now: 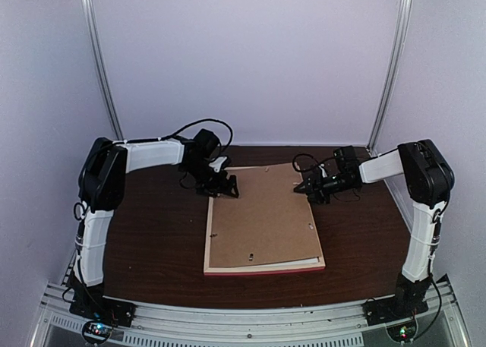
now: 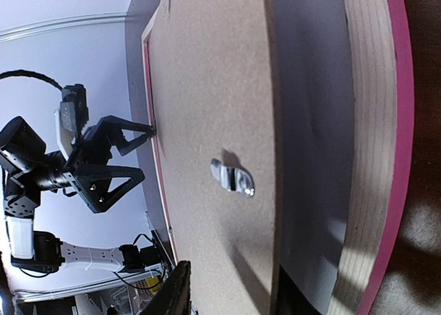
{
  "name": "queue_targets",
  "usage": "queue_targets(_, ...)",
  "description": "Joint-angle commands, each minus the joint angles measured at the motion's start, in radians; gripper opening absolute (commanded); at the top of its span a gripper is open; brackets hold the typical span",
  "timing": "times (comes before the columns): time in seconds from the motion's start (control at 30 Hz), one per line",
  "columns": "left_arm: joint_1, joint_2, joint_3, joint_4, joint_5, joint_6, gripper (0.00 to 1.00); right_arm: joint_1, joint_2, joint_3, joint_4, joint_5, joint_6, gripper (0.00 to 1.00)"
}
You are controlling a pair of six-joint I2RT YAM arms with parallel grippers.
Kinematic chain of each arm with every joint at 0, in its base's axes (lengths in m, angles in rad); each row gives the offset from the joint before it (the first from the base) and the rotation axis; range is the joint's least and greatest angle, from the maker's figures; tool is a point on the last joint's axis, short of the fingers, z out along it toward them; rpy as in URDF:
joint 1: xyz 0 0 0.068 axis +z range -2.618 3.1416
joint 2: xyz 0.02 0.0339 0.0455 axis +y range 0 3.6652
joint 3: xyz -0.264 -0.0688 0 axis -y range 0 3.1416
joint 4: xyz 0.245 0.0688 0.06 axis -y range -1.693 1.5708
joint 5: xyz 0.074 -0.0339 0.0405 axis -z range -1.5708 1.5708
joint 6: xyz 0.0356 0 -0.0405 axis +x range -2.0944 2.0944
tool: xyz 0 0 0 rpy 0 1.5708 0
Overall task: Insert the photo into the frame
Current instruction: Place the backboard on the frame body.
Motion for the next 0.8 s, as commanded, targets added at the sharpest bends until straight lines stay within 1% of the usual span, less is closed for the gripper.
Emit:
queue_targets(0.0, -0.002, -0.065, -0.039, -0.052, -0.002, -0.022, 0.94, 0.010, -0.044, -0.007, 0.026, -0.001, 0.006, 0.37)
queue_targets(0.2, -0.013, -0.136, -0.083, -0.051, -0.014, -0.019, 0.95, 0.009, -0.042, -0.007, 0.027, 0.001, 0.004, 0.36)
queue_targets(0.37, -0.035, -0.201, -0.150, -0.052, -0.015, -0.022, 0.95, 0.009, -0.041, -0.011, 0.027, 0.000, 0.003, 0.36)
queue_targets(0.57, -0.081, -0.274, -0.240, -0.052, -0.013, -0.040, 0.95, 0.009, -0.037, -0.006, 0.027, 0.001, -0.001, 0.36)
queue_targets(0.77, -0.130, -0.304, -0.294, -0.052, -0.005, -0.052, 0.95, 0.009, -0.031, -0.004, 0.027, -0.001, -0.003, 0.36)
